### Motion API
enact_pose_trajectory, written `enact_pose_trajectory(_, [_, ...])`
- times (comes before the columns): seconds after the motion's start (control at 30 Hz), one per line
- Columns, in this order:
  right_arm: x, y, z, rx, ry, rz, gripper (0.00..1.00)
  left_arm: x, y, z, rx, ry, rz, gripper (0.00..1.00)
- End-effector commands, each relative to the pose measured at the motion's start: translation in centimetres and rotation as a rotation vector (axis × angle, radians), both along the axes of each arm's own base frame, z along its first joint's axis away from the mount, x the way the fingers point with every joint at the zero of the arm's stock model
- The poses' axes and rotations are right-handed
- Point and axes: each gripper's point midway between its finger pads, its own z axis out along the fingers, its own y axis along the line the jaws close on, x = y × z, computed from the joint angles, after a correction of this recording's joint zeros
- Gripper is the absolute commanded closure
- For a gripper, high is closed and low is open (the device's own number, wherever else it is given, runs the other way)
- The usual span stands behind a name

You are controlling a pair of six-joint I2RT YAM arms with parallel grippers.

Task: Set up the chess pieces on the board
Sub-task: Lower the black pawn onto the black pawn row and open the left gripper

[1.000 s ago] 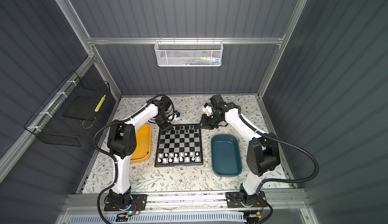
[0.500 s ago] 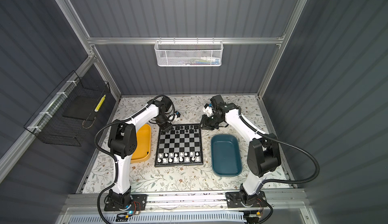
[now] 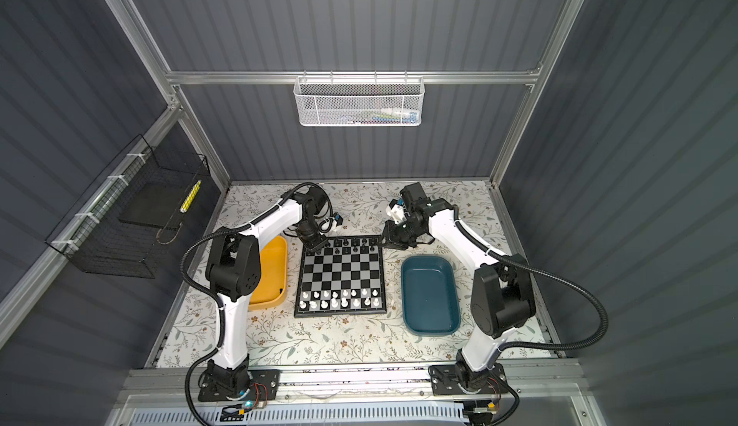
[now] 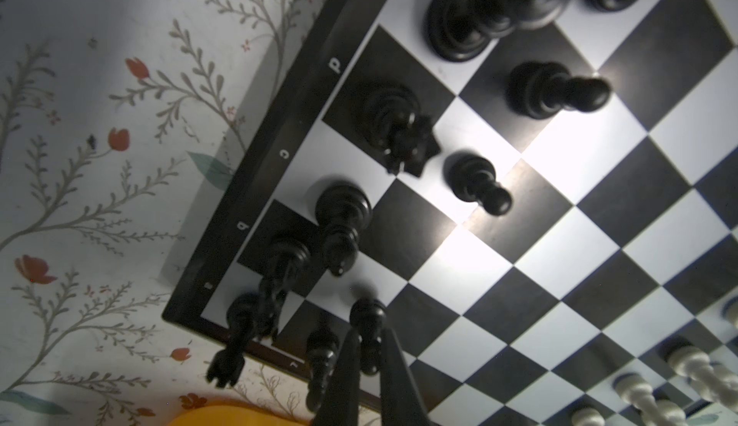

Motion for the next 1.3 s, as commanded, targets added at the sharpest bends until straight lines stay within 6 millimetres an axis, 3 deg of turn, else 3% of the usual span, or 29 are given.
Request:
enact_pose_trajectory(0.0, [-0.26,-0.36,0.74,0.001,-0.019,-0.009,0.72,-0.39,-0.27,-1.17,0.019,0.028,0.003,0.87])
enact_pose_trajectory(0.67, [-0.33,-0.40,0.35,0.001,-0.012,-0.015,0.72,-0.06,-0.41,-1.28,0.029,0.011,0.007,0.86])
enact_pose_trajectory(1.27, [-0.29,-0.35,0.22,0.001,-0.010,-0.013,0.72,-0.30,-0.23,-0.72,0.032,0.003,0.002,0.76])
